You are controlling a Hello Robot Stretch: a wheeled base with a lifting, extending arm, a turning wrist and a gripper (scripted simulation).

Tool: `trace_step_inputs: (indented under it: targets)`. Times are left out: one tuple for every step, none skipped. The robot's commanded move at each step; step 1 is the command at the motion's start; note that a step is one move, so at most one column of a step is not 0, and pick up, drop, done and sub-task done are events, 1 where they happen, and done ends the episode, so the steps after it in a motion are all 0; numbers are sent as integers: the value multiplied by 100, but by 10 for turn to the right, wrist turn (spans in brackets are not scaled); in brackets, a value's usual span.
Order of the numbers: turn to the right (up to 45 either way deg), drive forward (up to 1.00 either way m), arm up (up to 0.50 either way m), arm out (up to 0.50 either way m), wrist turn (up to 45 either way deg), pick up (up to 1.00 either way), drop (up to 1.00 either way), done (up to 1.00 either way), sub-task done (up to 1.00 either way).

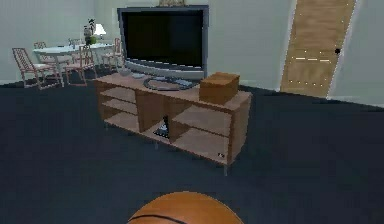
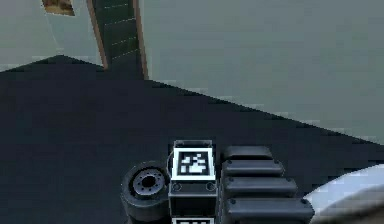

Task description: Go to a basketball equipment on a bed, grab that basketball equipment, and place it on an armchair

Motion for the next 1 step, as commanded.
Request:
trace_step_inputs:
  targets:
    - [-450,0,0,0,0,0,0,0,0]
